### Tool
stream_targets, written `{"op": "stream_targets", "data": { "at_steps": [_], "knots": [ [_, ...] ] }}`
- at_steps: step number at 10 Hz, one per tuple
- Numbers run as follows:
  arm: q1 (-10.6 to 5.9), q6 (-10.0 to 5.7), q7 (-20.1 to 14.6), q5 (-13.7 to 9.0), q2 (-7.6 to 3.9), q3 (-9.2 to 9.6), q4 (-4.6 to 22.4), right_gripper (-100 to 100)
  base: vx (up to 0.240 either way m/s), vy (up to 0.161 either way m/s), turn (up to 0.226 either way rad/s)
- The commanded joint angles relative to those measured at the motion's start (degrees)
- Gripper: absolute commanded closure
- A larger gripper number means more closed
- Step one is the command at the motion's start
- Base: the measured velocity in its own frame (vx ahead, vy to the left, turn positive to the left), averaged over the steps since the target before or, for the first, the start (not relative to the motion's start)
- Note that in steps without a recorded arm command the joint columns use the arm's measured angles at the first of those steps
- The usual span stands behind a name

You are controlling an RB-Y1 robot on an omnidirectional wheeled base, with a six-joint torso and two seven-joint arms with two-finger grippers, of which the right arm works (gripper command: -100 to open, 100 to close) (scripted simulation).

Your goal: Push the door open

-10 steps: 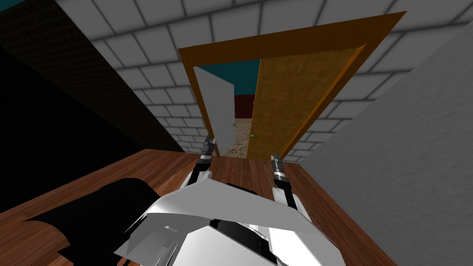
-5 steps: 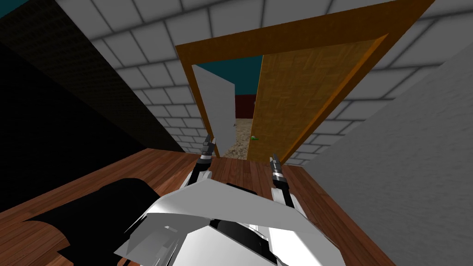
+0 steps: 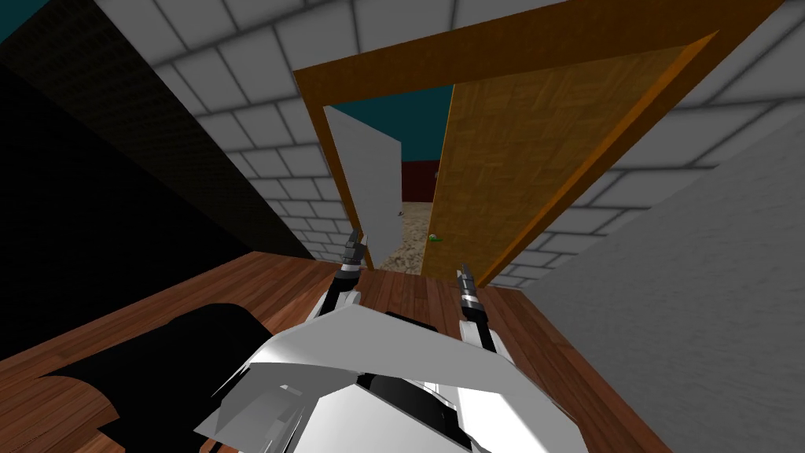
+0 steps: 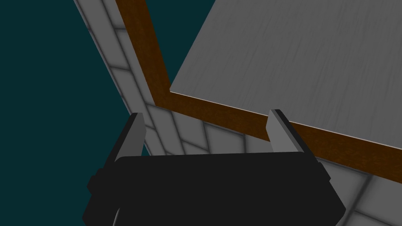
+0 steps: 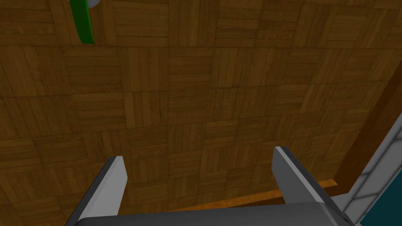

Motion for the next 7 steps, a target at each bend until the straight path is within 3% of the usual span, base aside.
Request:
{"op": "stream_targets", "data": {
  "at_steps": [1,7],
  "knots": [
    [-0.61,-0.35,0.2,-0.1,0.11,-0.04,1.8,-100,0.093,-0.023,0.037],
    [-2.91,-1.91,0.9,-0.3,0.95,-0.17,8.7,-100,0.096,-0.015,0.038]
  ]
}}
